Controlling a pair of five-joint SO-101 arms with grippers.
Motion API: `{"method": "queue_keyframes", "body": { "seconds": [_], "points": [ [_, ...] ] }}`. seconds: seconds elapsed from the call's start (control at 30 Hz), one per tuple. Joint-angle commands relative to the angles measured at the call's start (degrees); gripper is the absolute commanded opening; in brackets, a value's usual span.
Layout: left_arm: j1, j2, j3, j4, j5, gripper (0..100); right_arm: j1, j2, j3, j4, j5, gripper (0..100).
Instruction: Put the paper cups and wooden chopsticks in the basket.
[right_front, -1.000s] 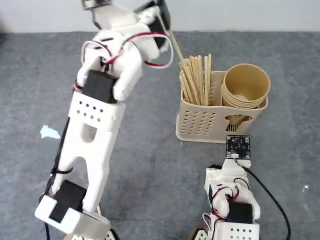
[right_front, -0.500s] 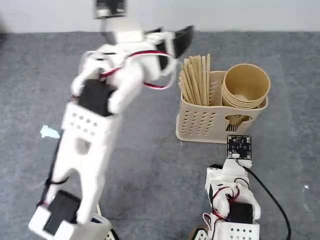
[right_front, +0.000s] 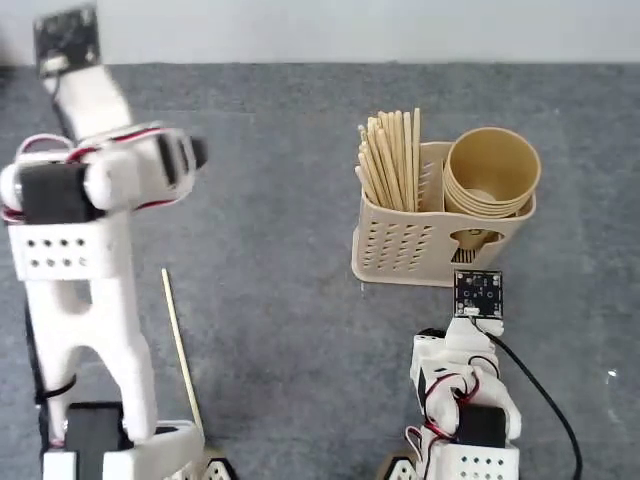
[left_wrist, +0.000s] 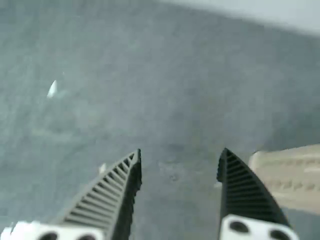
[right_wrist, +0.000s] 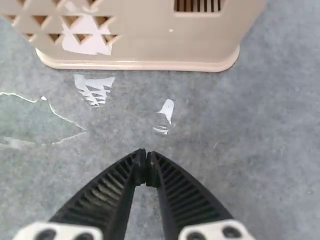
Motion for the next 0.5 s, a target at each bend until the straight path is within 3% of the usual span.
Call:
{"method": "queue_keyframes", "body": {
  "seconds": [0.0, 0.2, 0.47],
  "points": [
    [-6.77, -2.55, 9.19, 1.41, -5.01, 24, 0.75, -0.66, 0.97, -0.66, -0.35, 0.9],
    [-13.10, -2.55, 31.69, -8.97, -10.11, 24, 0.75, -0.66, 0.97, -0.66, -0.35, 0.9],
    [-13.01, -2.55, 53.49, -28.31, -11.08, 24, 0.75, -0.66, 0.97, -0.66, -0.35, 0.9]
  ]
}}
